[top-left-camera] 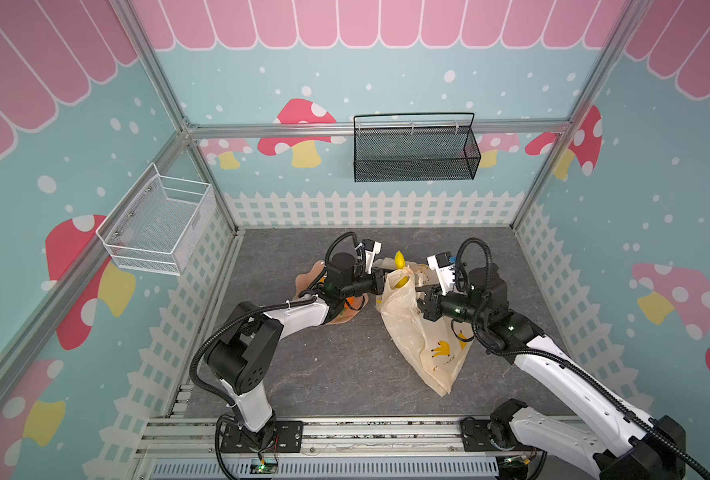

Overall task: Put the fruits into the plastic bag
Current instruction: 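Carry the banana with the left gripper into the bag mouth beside the right gripper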

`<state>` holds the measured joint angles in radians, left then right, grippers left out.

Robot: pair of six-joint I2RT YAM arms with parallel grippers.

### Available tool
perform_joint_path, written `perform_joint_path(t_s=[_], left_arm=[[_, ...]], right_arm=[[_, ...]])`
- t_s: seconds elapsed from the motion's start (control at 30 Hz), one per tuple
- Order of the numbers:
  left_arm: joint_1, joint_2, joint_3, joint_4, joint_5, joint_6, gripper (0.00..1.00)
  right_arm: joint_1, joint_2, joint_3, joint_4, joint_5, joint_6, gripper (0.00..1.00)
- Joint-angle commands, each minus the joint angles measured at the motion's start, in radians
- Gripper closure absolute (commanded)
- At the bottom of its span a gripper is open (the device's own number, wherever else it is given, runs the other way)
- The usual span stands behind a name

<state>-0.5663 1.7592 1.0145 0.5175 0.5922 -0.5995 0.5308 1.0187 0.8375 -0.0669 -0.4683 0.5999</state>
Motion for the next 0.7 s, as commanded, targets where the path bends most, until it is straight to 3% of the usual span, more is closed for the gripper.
perform_joint_path(t_s=[0.0, 0.17, 0.43, 0.67], left_arm=[[-0.005, -0.053, -0.024, -0.087, 0.029, 0.070, 1.00], [-0.022, -0.095, -0.029, -0.205, 0.052, 0.154, 1.00], [-0.055, -0.160, 0.030, -0.533, 0.052, 0.387, 1.00], [-0.056, -0.169, 0.111, -0.658, 0.155, 0.447, 1.00]], right_arm=[[0.001, 0.008, 0.008, 0.026, -0.016, 0.002, 1.00], [-0.001, 0.020, 0.017, 0.025, -0.019, -0.006, 1.00], [-0.012, 0.067, 0.083, -0.005, -0.022, -0.019, 1.00], [-0.012, 0.114, 0.119, -0.008, -0.056, -0.037, 1.00]])
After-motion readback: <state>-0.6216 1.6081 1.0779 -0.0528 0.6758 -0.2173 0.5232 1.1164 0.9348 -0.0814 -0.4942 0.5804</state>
